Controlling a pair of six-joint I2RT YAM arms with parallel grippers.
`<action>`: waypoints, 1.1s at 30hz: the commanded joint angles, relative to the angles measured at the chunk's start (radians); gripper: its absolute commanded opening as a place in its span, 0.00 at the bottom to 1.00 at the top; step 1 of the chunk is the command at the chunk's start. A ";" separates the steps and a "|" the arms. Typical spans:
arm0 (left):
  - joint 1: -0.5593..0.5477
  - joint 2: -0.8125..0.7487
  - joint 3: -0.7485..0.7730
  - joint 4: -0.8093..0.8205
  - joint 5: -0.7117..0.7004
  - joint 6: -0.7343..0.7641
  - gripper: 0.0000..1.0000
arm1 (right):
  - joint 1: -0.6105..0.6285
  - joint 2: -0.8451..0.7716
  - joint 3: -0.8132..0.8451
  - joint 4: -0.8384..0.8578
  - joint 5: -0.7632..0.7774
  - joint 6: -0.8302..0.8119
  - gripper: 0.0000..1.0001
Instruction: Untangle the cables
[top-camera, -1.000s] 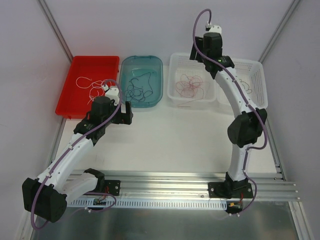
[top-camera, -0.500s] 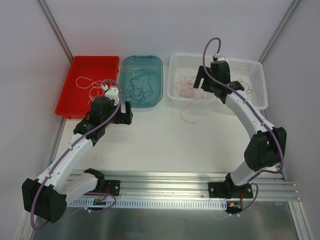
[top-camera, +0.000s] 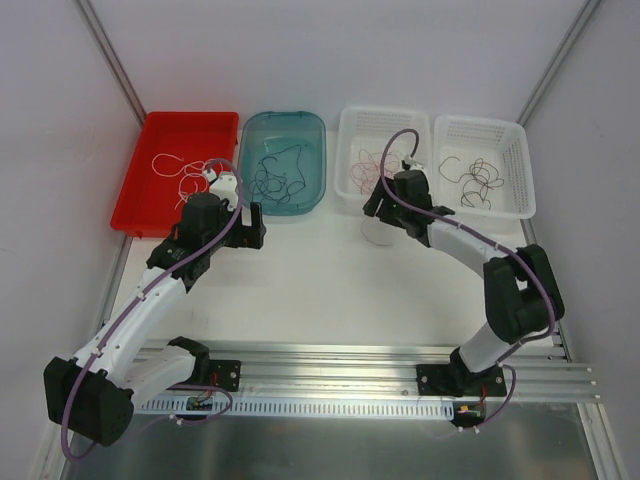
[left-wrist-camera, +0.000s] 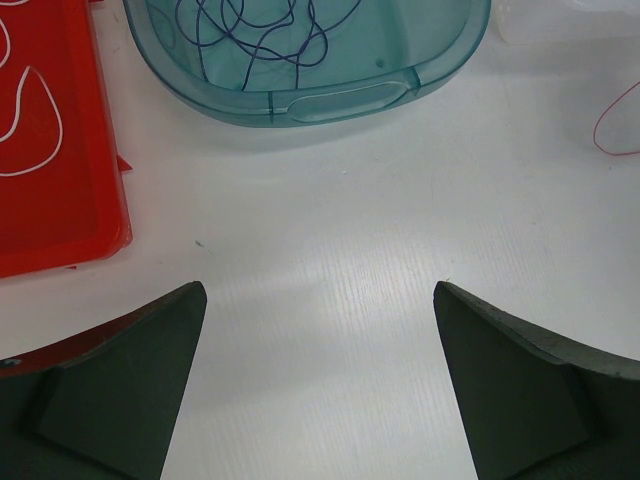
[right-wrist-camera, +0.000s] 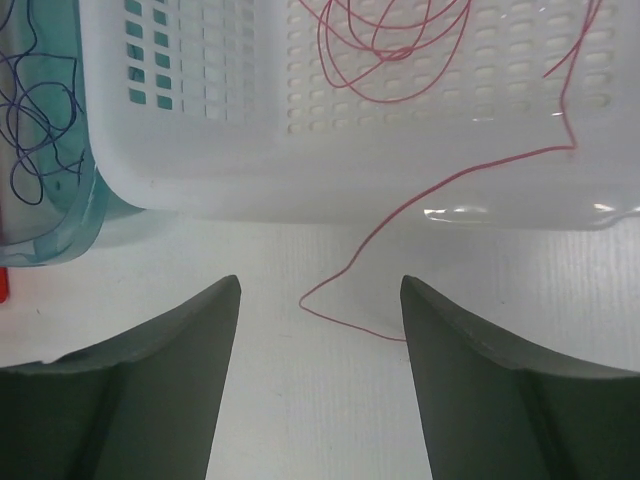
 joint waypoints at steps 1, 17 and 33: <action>0.012 -0.026 0.009 0.024 0.012 0.013 0.99 | 0.018 0.068 -0.016 0.220 -0.015 0.087 0.68; 0.012 -0.034 0.013 0.025 0.022 0.010 0.99 | 0.079 0.041 -0.064 0.248 0.001 0.074 0.01; 0.012 -0.032 0.011 0.024 0.025 0.010 0.99 | -0.008 0.137 0.599 -0.136 0.012 -0.199 0.01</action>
